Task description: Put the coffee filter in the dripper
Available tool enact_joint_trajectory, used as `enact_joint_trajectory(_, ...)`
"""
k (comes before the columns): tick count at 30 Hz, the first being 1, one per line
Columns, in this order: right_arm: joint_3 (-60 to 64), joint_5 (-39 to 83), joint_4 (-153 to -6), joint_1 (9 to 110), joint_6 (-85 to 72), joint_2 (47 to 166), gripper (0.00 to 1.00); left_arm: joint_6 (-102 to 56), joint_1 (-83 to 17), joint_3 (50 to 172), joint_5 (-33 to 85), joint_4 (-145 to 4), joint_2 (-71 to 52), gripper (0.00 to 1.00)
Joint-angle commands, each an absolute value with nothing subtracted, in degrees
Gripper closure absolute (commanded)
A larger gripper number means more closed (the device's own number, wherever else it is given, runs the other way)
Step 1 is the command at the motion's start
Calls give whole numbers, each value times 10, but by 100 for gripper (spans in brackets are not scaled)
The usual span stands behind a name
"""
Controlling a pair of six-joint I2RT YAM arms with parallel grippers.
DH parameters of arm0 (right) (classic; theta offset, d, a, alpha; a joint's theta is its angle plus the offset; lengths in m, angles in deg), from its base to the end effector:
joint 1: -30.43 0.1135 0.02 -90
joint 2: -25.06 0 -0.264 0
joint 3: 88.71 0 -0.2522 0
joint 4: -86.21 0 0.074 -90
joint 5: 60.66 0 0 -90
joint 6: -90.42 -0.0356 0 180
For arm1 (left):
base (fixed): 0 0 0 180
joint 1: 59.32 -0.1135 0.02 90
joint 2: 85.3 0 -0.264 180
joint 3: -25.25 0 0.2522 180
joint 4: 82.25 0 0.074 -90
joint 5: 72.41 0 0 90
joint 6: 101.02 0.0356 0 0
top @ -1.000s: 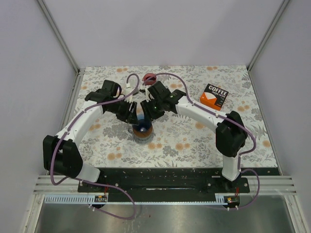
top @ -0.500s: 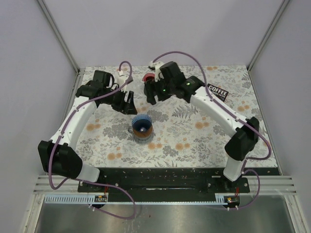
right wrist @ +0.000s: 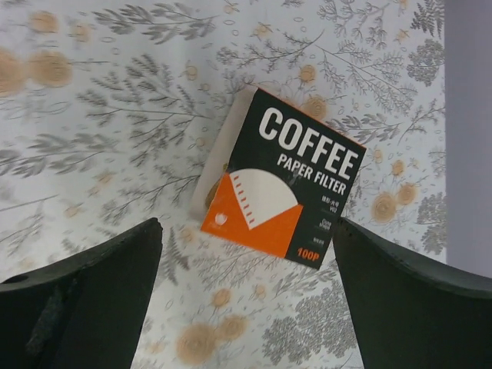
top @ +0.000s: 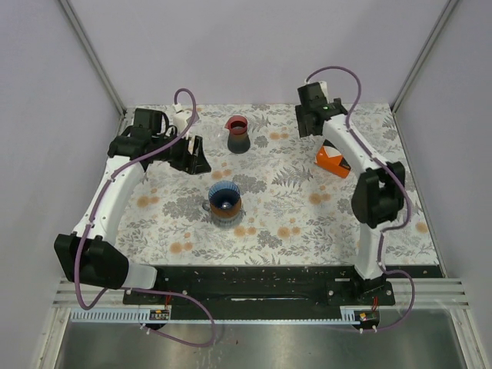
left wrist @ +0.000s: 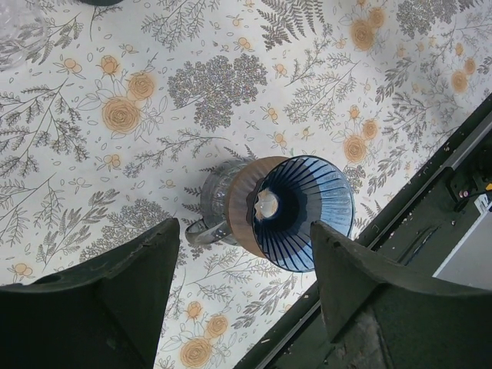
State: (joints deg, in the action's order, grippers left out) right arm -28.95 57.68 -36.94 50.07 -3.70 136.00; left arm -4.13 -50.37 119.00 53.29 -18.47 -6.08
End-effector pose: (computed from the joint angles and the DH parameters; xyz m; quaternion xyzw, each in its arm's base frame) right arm 0.4147 0.1301 0.3231 -0.0342 0.9075 -0.1510 0.3905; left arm 0.2753 -0.0644 0.3582 0.2287 0.8691 -0.2933 0.3262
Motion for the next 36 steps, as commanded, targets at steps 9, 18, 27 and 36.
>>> enact_joint_trajectory(9, -446, 786, -325, 508, 53, 1585, 15, -50, -520, 1175, 550, -216, -87, 27)
enact_joint_trajectory(18, -407, 801, -312, 508, 55, 1609, 32, -53, -522, 1180, 566, -216, -80, 27)
enact_joint_trajectory(27, -336, 808, -327, 508, 62, 1599, 43, -58, -523, 1184, 584, -216, -79, 27)
enact_joint_trajectory(36, -280, 777, -330, 515, 54, 1503, 96, -61, -526, 1184, 594, -216, -83, 27)
